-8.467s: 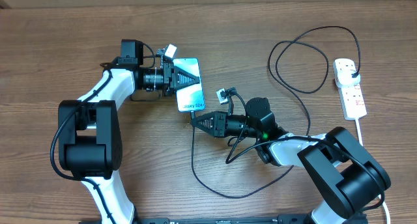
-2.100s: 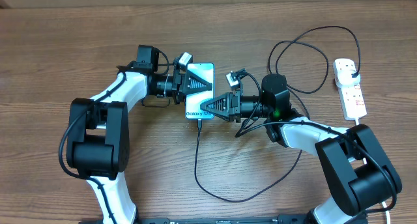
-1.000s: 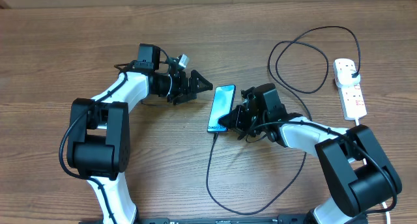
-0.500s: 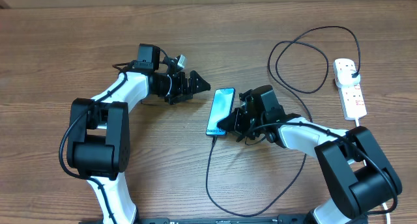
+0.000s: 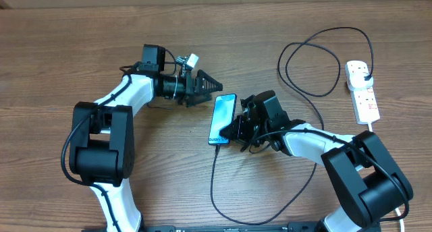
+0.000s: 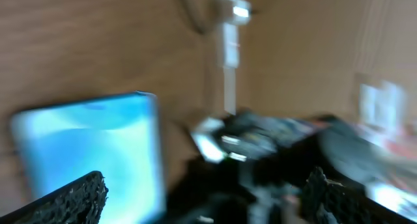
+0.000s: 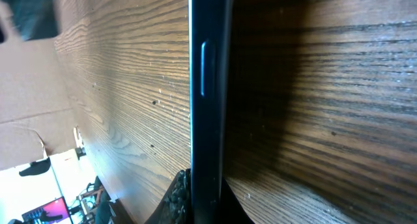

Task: Plug charger to phone and switch on socket

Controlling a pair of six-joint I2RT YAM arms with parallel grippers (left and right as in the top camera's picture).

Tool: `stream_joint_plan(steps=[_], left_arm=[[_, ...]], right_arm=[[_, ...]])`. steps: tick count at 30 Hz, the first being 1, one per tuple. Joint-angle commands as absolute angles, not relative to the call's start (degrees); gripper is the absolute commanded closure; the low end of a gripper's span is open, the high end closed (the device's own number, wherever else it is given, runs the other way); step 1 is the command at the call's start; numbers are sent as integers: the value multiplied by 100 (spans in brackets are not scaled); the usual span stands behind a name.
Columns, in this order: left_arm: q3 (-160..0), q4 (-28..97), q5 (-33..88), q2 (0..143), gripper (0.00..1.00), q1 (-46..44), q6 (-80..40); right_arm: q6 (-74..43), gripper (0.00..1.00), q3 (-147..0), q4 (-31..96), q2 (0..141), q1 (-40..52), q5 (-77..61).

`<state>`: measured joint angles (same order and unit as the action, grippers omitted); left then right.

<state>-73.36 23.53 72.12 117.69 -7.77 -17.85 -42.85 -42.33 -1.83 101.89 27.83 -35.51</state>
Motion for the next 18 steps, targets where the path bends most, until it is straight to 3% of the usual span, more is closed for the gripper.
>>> stream_joint_plan(steps=[1, 18], left_arm=[[-7341, 2335, 8753, 11747, 0, -742, -1695], [-7341, 2329, 8746, 11747, 0, -742, -1695]], right_arm=[[-4189, 93, -4239, -204, 10300, 2829, -3409], [-4195, 92, -4239, -836, 10755, 2945, -3420]])
